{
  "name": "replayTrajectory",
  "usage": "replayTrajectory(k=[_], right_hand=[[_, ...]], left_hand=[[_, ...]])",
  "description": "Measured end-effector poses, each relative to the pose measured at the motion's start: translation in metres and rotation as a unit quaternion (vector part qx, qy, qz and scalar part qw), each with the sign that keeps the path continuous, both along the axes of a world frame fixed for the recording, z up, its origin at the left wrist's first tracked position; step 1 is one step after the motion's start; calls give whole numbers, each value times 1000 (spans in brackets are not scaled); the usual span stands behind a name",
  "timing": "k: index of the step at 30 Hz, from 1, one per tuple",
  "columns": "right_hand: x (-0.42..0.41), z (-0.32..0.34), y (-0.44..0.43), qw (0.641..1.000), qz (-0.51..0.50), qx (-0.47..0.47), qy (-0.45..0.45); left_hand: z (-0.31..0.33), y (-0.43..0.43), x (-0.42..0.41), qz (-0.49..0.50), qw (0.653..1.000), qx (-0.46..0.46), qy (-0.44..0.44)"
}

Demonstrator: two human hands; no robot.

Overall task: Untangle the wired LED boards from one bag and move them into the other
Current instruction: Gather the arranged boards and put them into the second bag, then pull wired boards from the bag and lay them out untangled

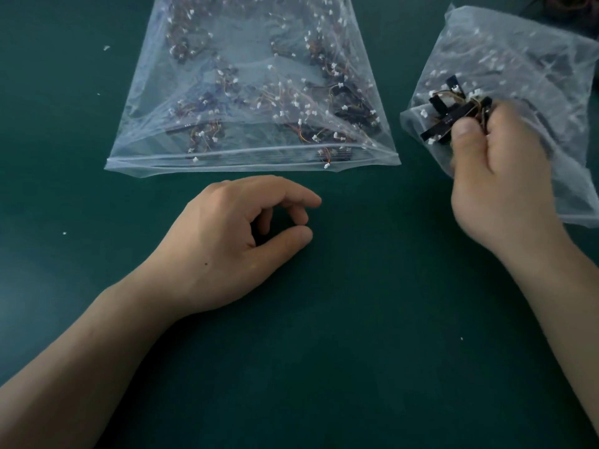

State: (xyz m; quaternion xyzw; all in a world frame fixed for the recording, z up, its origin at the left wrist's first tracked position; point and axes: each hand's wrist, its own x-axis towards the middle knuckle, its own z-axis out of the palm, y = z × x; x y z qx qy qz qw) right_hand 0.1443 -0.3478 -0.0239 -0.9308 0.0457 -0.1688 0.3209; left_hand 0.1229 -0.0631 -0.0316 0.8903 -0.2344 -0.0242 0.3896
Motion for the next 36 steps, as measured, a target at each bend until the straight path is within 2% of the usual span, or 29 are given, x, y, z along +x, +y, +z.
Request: replayTrajectory(k=[7, 11, 13, 15, 18, 23, 31, 34, 36], right_hand=[[0, -3, 4, 994, -52, -68, 74], [-1, 0, 4, 979, -91, -158, 94], [-2, -1, 5, 970, -112, -198, 83], [-4, 1, 6, 970, -109, -216, 34], [-4, 5, 5, 985, -87, -150, -18], [-6, 4, 9, 998, -46, -27, 25], [-7, -4, 13, 989, -26, -142, 45], [-10, -5, 15, 984, -25, -172, 38], [-13, -2, 17, 986, -25, -165, 2]], left_hand=[[0, 0, 0, -5, 1000, 2, -6], [-1, 1, 0, -9, 1000, 3, -11], [-1, 0, 1, -10, 1000, 4, -14], [-1, 0, 0, -11, 1000, 5, -16], [-1, 0, 0, -12, 1000, 7, -20], [-1, 0, 0, -10, 1000, 8, -23], [-2, 0, 0, -8, 999, 9, -37], [-3, -1, 1, 7, 996, 29, -83], [-4, -1, 2, 42, 991, 57, -117]])
